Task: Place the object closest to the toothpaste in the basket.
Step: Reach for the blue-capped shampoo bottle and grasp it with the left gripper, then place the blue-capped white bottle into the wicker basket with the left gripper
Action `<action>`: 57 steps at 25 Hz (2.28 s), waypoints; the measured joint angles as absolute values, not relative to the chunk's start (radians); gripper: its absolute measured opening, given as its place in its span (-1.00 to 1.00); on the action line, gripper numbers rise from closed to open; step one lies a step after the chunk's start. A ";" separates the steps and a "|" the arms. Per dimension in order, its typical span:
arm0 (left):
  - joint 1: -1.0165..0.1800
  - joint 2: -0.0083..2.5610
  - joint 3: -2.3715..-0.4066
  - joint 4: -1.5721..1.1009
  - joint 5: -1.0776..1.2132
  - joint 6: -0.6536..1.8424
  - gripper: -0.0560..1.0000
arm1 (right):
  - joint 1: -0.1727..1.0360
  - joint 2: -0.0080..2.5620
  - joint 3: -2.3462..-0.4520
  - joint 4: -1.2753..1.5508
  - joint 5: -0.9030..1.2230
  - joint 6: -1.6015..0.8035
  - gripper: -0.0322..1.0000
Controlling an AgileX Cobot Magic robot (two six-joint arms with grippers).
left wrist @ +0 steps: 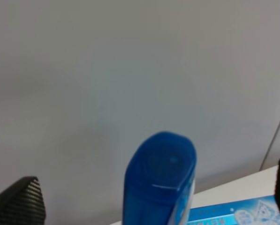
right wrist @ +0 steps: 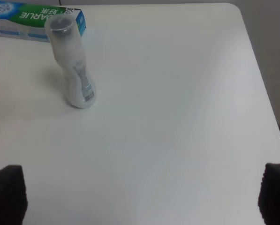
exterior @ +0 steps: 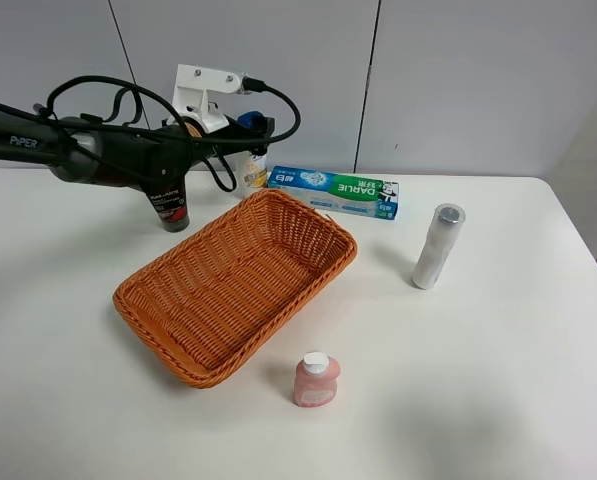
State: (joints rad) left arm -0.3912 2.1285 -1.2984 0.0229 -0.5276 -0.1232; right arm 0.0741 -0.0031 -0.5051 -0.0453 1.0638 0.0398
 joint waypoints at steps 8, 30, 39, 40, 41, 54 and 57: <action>-0.385 2.247 -1.382 0.024 -0.537 -0.172 0.99 | 0.074 -0.003 -0.505 -0.045 1.064 0.040 0.99; -0.361 2.302 -1.494 0.021 -0.481 -0.288 -0.19 | 0.074 -0.003 -0.505 -0.045 1.064 0.040 0.99; -0.353 1.980 -1.494 0.111 -0.221 -0.276 -0.19 | 0.074 -0.003 -0.505 -0.045 1.064 0.040 0.99; -0.356 1.947 -1.495 0.116 -0.155 -0.271 -0.19 | 0.074 -0.003 -0.505 -0.045 1.064 0.040 0.99; -0.360 1.907 -1.495 0.120 -0.091 -0.265 -0.19 | 0.074 -0.003 -0.505 -0.045 1.064 0.040 0.99; -0.544 1.638 -1.232 0.000 0.215 -0.206 -0.19 | 0.074 -0.003 -0.505 -0.045 1.064 0.040 0.99; -0.581 1.634 -1.125 -0.013 0.217 -0.206 -0.19 | 0.074 -0.003 -0.505 -0.045 1.064 0.040 0.99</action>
